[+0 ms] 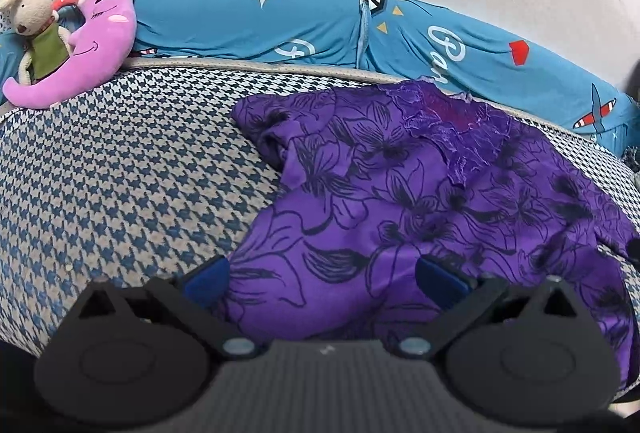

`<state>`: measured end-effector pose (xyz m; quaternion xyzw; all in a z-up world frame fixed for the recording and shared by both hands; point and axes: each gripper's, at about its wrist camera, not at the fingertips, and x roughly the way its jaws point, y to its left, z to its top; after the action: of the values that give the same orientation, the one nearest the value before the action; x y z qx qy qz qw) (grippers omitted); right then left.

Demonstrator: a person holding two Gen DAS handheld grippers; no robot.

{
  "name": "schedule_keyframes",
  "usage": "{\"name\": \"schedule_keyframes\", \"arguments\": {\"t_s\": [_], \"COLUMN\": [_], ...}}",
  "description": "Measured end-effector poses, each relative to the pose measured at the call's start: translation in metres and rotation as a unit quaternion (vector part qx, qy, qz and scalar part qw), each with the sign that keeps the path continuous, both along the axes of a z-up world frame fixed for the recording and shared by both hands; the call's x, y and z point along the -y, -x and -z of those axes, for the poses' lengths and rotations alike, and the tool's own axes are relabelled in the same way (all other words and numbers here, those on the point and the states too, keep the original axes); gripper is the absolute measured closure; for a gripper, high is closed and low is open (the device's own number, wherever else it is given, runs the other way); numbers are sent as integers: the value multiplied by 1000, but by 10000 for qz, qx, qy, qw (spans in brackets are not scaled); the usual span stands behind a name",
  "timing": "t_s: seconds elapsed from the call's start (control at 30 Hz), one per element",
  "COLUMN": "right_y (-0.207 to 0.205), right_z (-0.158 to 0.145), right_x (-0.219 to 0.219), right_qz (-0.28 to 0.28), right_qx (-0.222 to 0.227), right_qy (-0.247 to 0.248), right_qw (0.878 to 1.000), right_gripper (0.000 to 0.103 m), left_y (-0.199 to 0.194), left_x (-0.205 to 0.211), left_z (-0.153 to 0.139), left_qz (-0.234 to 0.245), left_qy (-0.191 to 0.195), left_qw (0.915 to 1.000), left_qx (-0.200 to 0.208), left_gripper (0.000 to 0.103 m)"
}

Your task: Fold clothes

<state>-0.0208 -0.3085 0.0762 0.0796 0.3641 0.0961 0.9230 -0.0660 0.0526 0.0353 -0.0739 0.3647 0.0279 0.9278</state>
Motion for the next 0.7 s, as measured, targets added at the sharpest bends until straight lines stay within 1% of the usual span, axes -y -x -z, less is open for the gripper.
{"name": "schedule_keyframes", "arguments": {"t_s": [0.17,0.3,0.43,0.53,0.57,0.6,0.63,0.67,0.7], "right_y": [-33,-46,-53,-58,-59,-61,-62,-62,-62], "right_z": [23,37,47,50,50,51,52,52,51], "right_x": [10,10,5,2,1,0,-1,-2,-4], "right_qz": [65,-39,-203,-262,-279,-296,-305,-322,-345], "right_qx": [-609,-944,-1017,-979,-961,-954,-944,-922,-889], "right_qy": [61,20,127,194,196,202,218,239,248], "right_qw": [9981,9955,9945,9947,9948,9948,9948,9949,9951], "right_gripper": [52,51,51,52,60,70,75,84,89], "left_y": [-3,-6,-8,-8,-8,-8,-8,-8,-9], "left_x": [2,3,6,8,9,10,11,12,12], "left_z": [3,7,10,11,11,11,12,12,12], "left_qz": [-26,-56,-52,-32,-21,-6,12,20,17], "left_qy": [39,73,5,-9,-17,-31,-45,-62,-83], "left_qw": [9999,9998,9998,9998,9998,9998,9998,9997,9997], "left_qx": [-98,-152,-194,-205,-209,-213,-216,-215,-210], "left_gripper": [0,0,0,0,0,0,0,0,0]}}
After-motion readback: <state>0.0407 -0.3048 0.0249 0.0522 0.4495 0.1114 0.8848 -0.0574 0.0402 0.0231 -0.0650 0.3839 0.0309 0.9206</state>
